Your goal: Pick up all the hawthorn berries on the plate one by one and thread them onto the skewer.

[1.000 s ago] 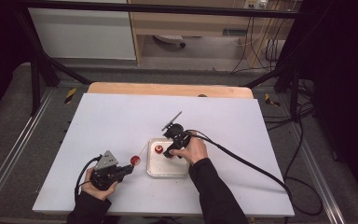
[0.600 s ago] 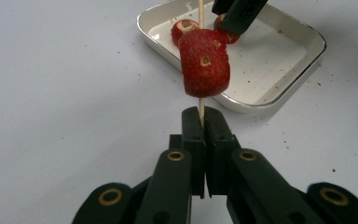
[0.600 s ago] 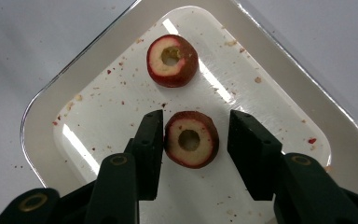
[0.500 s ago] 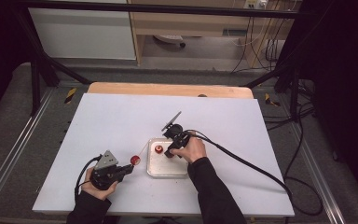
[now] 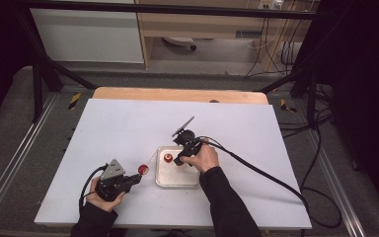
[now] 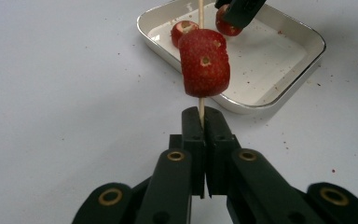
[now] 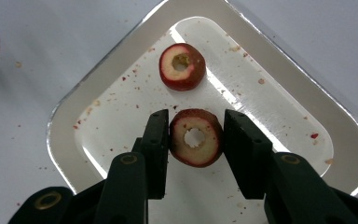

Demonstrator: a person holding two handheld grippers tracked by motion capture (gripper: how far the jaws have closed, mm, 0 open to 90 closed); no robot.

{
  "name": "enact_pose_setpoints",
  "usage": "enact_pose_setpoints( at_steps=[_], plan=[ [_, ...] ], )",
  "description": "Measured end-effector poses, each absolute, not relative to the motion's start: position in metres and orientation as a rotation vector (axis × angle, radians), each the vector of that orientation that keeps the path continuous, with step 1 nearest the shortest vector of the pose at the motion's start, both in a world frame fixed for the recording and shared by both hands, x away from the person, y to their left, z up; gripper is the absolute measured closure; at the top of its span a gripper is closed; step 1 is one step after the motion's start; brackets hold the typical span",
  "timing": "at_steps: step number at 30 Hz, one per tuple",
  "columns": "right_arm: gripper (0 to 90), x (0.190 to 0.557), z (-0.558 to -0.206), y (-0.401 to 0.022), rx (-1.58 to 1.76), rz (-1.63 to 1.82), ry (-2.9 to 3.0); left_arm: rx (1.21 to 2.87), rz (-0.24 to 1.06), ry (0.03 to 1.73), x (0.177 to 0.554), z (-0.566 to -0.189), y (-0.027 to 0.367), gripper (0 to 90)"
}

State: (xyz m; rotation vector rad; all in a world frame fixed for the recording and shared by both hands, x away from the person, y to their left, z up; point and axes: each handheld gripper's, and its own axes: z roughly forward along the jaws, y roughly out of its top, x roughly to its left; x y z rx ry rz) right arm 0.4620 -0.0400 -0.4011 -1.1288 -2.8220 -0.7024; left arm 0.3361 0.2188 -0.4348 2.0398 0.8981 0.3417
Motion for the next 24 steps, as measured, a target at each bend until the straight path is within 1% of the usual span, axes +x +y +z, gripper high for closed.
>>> enact_pose_setpoints(
  at_steps=[11, 16, 24],
  plan=[
    [62.1, 0.451, -0.384, -0.049, -1.145, -0.81, -2.795, 2.044, 0.349, 0.89, 0.334, -0.434, 0.216, 88.0],
    [62.1, 0.446, -0.383, -0.056, -1.153, -0.872, -2.782, 2.044, 0.354, 0.888, 0.333, -0.434, 0.214, 88.0],
    [62.2, 0.435, -0.389, -0.07, -1.186, -1.072, -2.682, 2.043, 0.358, 0.887, 0.332, -0.434, 0.21, 88.0]
  ],
)
